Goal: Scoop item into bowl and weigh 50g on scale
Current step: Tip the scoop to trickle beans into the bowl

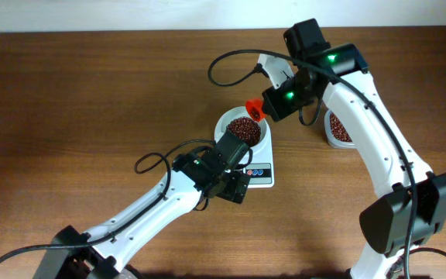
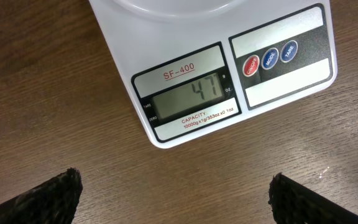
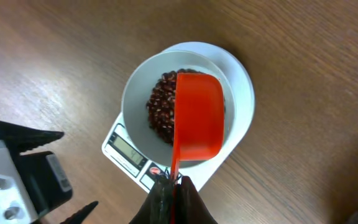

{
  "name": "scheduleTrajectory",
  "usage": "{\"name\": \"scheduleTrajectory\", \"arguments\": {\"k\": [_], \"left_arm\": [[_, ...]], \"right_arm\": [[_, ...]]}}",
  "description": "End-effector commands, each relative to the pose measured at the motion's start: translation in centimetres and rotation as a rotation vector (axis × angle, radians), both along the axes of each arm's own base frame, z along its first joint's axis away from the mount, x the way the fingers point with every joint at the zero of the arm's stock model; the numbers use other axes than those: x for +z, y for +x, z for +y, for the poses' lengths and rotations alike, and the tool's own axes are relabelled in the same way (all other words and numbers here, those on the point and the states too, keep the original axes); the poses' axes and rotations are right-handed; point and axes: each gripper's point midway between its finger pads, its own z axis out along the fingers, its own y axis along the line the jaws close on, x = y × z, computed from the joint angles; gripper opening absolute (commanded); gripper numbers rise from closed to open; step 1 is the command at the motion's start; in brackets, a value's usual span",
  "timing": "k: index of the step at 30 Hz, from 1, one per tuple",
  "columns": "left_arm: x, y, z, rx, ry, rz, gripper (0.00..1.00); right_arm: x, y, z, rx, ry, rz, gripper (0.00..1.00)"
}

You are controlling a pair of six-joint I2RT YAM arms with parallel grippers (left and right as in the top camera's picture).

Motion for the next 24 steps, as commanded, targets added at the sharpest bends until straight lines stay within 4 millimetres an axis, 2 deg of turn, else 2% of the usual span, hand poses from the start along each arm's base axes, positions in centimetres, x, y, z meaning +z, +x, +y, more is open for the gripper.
{"name": "scheduleTrajectory", "arguments": {"k": [1,8,24], "left_arm": [[0.2,0.0,0.2,-0.010,0.011,-0.015,0.99],[0.2,0.0,0.2,-0.010,0.011,-0.015,0.99],[0.2,0.0,0.2,-0.010,0.011,-0.015,0.99]], "right_arm": [[1.1,0.2,0.0,-0.022,0.058,0.006,0.04],[2.1,0.7,-1.0,-0.051,0.181,0.042,0.04],[2.1,0.7,-1.1,-0.054,0.180,0.045,0.04]]}}
